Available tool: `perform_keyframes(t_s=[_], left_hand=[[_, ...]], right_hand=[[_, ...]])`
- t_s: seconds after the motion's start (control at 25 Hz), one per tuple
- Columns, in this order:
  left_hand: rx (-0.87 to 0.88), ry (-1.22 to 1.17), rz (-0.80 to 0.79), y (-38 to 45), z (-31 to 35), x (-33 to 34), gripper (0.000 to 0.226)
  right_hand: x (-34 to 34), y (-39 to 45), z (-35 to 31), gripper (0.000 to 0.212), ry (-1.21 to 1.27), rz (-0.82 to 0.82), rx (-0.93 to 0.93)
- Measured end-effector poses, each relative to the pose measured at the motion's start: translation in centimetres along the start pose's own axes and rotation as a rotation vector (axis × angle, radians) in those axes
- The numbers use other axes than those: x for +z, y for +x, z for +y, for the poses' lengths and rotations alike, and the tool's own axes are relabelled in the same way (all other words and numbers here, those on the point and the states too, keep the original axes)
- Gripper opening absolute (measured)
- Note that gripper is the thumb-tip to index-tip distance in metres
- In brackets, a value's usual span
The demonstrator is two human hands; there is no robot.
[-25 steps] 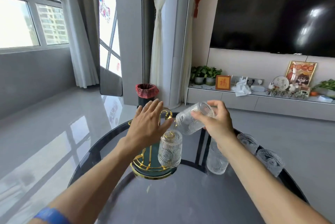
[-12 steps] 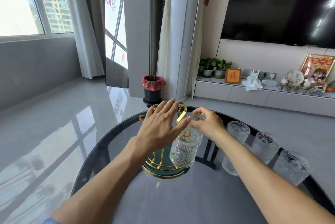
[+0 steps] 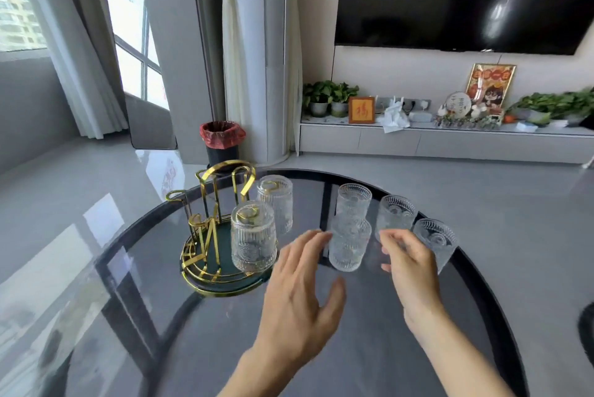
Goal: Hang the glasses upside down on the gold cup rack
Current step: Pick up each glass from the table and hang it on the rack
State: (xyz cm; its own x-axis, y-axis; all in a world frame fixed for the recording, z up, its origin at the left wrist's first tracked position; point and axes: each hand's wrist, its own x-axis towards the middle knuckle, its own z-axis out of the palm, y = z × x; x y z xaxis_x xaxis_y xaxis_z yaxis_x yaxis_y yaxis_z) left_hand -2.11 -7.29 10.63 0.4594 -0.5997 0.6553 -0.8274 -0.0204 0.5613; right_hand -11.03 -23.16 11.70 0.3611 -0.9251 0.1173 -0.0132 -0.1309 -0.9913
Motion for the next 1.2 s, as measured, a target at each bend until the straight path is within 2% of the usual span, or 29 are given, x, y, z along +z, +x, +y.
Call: perform_keyframes(t_s=[0.12,0.2,0.36,0.52,0.6,0.68,0.76,0.84,0.92,1.0,1.2], left_hand=[[-0.312,-0.175,0.011,-0.7,0.5,6.4,0.075],[-0.484,-0.195,0.027,1.0,-0.4,8.9,0.091],[-0.582,-0.113,-0.027,6.2,-2.2,12.3,0.116],[-0.696,-0.099,-0.037,8.3,-3.4,13.8,0.105],[-0.720,-0.138,0.005,7.8,-2.9,13.2,0.096],[-0.715,-0.280,0.059,6.9,-1.9,11.9,0.091],[-0.647,-0.415,0.098,5.8,-0.3,9.5,0.081],[-0.577,-0.512,0.132,5.0,1.4,7.0,0.069],[-0.527,-0.574,0.164,4.4,2.5,4.3,0.066],[-0.489,-0.601,0.195,3.9,3.0,1.8,0.065],[-0.465,-0.618,0.181,3.0,2.3,-4.8,0.071]], right_hand=[[-4.5,-1.5,3.1,0.012,0.087,0.073,0.139],[-5.4,-1.9,3.9,0.011,0.136,0.068,0.189],[-5.4,-1.5,4.1,0.011,0.226,0.040,0.251],[-5.5,-1.0,4.1,0.013,0.247,0.062,0.297],[-5.6,-0.5,4.0,0.009,0.279,0.080,0.339],[-5.2,-0.5,3.8,0.008,0.346,0.026,0.440],[-4.0,-1.7,3.2,0.023,0.516,-0.133,0.628],[-2.8,-2.8,1.9,0.045,0.768,-0.362,0.751],[-1.5,-3.4,0.0,0.054,0.938,-0.549,0.728],[0.0,-4.1,-2.4,0.056,0.983,-0.610,0.681],[3.9,-5.5,-7.2,0.049,0.744,-0.508,0.515]])
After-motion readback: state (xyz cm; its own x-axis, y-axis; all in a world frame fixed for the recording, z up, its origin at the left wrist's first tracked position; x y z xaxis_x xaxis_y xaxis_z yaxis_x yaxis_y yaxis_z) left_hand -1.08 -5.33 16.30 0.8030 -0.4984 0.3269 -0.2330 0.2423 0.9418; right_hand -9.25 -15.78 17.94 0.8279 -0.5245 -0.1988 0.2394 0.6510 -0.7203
